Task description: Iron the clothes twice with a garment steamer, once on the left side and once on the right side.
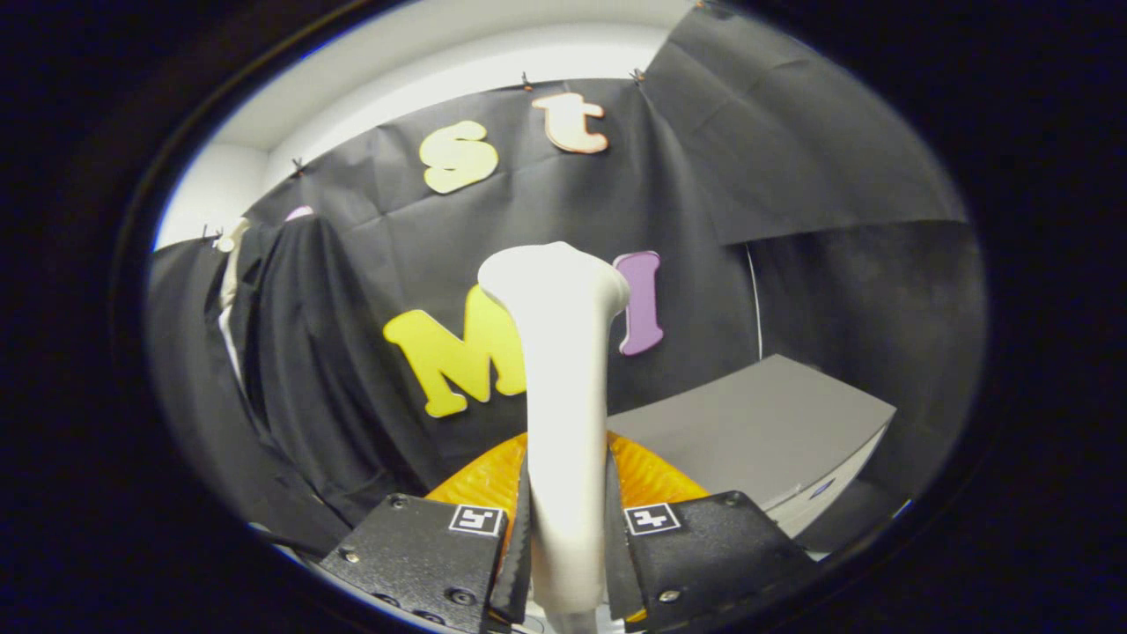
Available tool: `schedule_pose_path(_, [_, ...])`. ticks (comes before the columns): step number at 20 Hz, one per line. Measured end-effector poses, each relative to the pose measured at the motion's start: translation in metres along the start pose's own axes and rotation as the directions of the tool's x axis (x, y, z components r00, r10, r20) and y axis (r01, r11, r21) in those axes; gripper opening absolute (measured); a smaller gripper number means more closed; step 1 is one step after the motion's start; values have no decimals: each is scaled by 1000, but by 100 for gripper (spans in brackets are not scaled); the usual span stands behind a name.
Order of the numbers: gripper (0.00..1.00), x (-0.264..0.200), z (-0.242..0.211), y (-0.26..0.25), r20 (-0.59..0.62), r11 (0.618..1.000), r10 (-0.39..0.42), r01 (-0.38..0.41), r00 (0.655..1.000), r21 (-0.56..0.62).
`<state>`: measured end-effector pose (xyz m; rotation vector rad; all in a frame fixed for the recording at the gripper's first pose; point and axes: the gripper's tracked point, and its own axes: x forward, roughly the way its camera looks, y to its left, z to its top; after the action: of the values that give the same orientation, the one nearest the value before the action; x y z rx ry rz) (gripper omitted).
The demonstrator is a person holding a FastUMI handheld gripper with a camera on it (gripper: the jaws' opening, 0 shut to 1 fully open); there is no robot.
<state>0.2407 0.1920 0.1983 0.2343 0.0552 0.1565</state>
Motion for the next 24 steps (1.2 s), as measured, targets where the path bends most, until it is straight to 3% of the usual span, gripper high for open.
schedule_pose_path(6, [37, -71, 25, 97, 211, 995, 91, -81, 973, -55])
schedule_pose_path(11, [37, -105, 29, 167, 316, 991, 115, -86, 942, -102])
schedule_pose_path(17, [37, -93, 40, 241, 380, 969, 224, -166, 897, -181])
schedule_pose_path(24, [37, -56, 44, 296, 386, 951, 300, -241, 873, -194])
